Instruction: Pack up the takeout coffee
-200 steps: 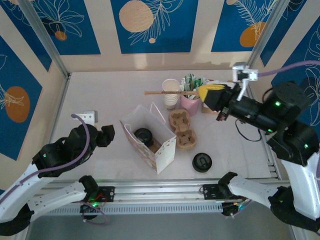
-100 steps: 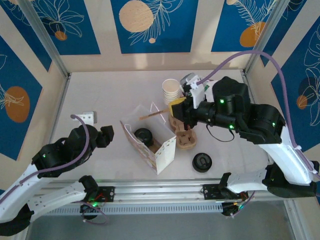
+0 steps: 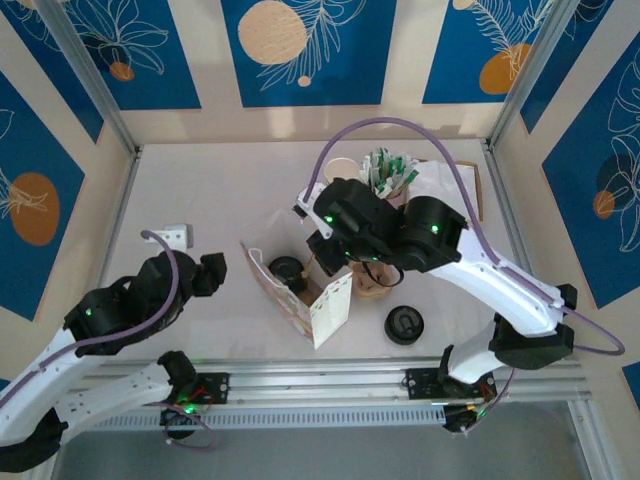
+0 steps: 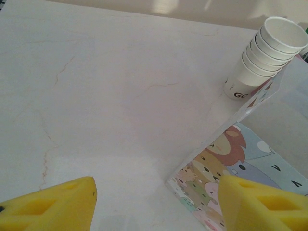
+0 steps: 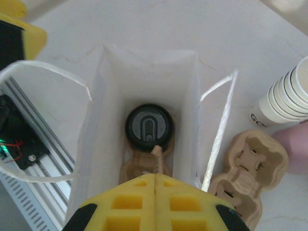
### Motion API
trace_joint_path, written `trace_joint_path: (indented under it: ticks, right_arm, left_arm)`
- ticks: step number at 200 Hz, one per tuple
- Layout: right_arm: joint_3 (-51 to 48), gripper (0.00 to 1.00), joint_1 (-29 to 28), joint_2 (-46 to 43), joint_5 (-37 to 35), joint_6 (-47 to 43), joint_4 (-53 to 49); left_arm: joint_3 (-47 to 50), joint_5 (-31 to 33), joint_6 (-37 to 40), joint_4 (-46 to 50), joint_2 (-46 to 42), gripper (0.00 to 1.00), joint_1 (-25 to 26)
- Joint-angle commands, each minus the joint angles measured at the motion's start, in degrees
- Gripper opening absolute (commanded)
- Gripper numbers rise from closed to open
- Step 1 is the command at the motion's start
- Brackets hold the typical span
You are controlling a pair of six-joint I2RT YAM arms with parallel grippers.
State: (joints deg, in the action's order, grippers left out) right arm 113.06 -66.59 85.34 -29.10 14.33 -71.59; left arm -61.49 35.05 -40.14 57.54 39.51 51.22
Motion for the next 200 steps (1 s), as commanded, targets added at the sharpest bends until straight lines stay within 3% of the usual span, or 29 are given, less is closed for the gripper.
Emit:
trace_joint_path:
  ticks: [1, 30, 55, 105, 147, 175, 200]
  right_arm:
    - [2.7, 0.08, -0.6, 1.9, -1.4, -0.9, -3.5]
    - [4.3, 0.27, -1.7, 4.0, -2.4, -1.5, -4.3]
    - [5.1, 0.33, -2.0, 4.2, -3.9, -1.9, -4.0]
    - [3.8, 0.34, -2.6, 0.5, -9.3, -3.6, 2.6]
    - [-6.7, 0.35, -2.5, -11.2, -13.6, -8.8, 24.2]
    - [-16.5, 0.45, 2.9, -20.7, -10.2, -7.8, 39.2]
    - [-21.4, 0.47, 15.1, -24.7, -3.4, -2.4, 42.0]
  left_arm:
    - [0.6, 1.4, -0.2, 1.2, -0.8, 0.68, -0.4]
    - [0.9, 1.4, -0.4, 1.3, -1.1, 0.68, -0.4]
    - [1.0, 1.5, -0.4, 1.3, -1.3, 0.68, -0.4]
    - [1.2, 1.9, -0.3, 1.2, -1.4, 0.68, -0.4]
    - [1.2, 2.4, -0.2, 1.2, -1.6, 0.69, -0.4]
    - [0.9, 2.5, -0.6, 1.5, -1.7, 0.69, -0.4]
    - [0.6, 2.0, -0.3, 1.3, -2.0, 0.72, -0.4]
